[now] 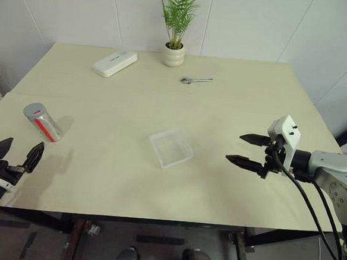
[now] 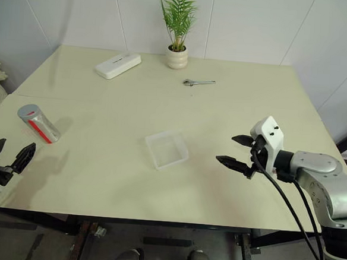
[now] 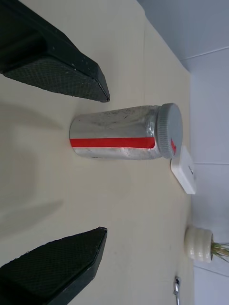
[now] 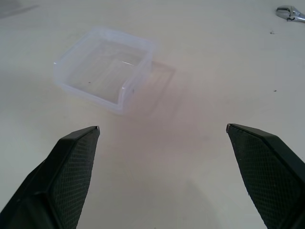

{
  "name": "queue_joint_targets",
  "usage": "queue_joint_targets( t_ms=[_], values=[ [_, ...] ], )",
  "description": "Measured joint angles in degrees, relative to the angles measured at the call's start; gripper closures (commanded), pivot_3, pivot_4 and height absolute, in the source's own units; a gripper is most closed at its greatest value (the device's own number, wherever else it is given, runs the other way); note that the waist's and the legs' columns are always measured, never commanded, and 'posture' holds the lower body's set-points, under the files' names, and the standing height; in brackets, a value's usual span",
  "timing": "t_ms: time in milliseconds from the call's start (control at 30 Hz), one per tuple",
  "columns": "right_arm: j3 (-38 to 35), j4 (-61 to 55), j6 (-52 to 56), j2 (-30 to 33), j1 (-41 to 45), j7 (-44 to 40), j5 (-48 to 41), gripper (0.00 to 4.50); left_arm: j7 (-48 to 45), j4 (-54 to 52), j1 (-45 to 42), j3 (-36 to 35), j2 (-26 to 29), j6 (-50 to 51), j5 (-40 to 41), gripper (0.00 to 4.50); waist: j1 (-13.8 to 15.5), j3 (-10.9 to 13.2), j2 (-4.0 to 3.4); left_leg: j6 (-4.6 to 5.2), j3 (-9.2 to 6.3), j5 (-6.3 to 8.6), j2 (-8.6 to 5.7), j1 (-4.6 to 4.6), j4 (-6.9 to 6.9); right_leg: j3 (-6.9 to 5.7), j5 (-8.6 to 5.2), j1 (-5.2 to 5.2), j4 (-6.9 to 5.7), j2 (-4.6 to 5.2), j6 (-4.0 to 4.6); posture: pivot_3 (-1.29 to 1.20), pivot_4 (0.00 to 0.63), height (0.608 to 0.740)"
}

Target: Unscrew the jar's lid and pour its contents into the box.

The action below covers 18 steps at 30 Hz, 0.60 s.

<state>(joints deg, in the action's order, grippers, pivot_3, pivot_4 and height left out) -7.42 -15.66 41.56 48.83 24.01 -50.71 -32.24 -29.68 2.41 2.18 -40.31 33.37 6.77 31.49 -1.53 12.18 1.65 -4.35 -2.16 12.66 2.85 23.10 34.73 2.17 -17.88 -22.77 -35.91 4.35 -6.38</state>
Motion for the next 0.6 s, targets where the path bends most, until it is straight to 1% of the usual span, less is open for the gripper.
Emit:
queue_joint_targets(
  t_ms=[300, 467, 600],
  values=[
    [-0.43, -0.99, 0.06, -0.49, -1.21, 1.77, -0.74, 0.0, 2.02, 0.62, -2.16, 0.67, 0.44, 0.52, -0.32, 0.02, -0.1, 0.0, 0.0, 0.05, 0.07, 0.03, 0.0, -0.02, 0.0, 0.06, 0.03, 0.0, -0.01, -0.01, -0.05, 0.0, 0.15, 0.74],
    [0.33, -1.01, 0.15, -2.01, 1.31, 1.74, -1.27, 0.0, 4.11, 0.62, -3.7, 0.53, 0.48, 0.45, -0.45, 0.02, -0.03, 0.0, 0.0, 0.06, 0.08, 0.03, 0.0, -0.01, 0.11, 0.07, 0.03, 0.0, -0.01, -0.01, -0.03, 0.0, 0.15, 0.74],
    [1.69, -0.86, 0.01, -3.87, 3.38, 1.7, -1.19, 0.0, 5.19, 2.19, -4.85, 0.36, 1.68, -1.02, -2.14, 0.02, -0.14, 0.0, 0.0, 0.08, 0.14, 0.05, 0.0, -0.01, 0.14, 0.13, 0.04, 0.0, -0.01, -0.01, -0.01, 0.0, 0.15, 0.74]
  ],
)
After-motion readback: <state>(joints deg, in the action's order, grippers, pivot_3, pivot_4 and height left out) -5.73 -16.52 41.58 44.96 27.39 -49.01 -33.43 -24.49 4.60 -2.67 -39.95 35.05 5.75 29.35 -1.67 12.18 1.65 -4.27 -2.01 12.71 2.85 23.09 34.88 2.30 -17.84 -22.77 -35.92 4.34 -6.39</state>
